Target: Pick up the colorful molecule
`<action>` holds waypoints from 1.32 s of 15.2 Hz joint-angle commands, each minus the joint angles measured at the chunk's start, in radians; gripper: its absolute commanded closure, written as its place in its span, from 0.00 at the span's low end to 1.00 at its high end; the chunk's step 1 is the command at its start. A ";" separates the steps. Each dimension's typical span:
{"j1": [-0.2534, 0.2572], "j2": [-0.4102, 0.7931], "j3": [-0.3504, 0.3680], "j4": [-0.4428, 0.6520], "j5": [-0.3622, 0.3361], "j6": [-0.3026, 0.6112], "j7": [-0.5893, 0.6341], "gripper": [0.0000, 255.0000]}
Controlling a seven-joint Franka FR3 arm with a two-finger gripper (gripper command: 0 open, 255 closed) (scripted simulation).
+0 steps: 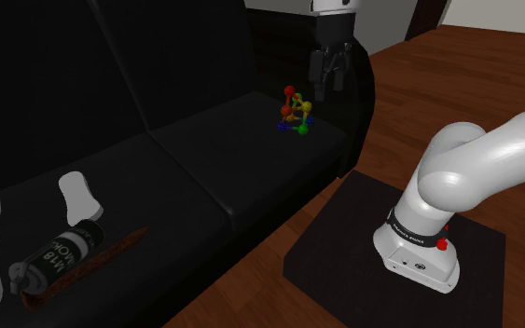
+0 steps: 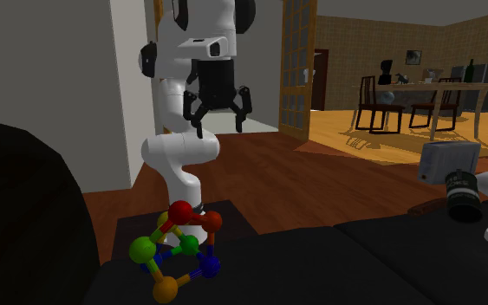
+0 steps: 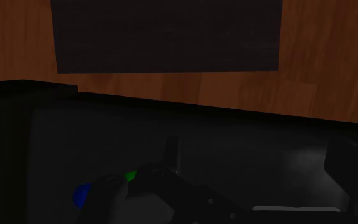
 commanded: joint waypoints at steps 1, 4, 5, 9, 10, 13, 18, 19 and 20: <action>0.000 0.000 0.000 0.000 0.000 0.000 0.000 0.00; -0.013 -0.009 -0.029 -0.074 -0.050 0.127 -0.068 0.00; -0.017 -0.009 -0.039 -0.096 -0.066 0.171 -0.090 0.00; -0.036 0.010 -0.084 -0.170 -0.124 0.353 -0.173 0.00; -0.041 0.020 -0.097 -0.184 -0.137 0.401 -0.194 0.00; -0.054 0.061 -0.135 -0.218 -0.173 0.546 -0.253 0.00; -0.066 0.144 -0.194 -0.239 -0.209 0.750 -0.336 0.00; -0.066 0.148 -0.195 -0.250 -0.210 0.764 -0.336 0.00; -0.066 0.152 -0.196 -0.261 -0.211 0.779 -0.336 0.00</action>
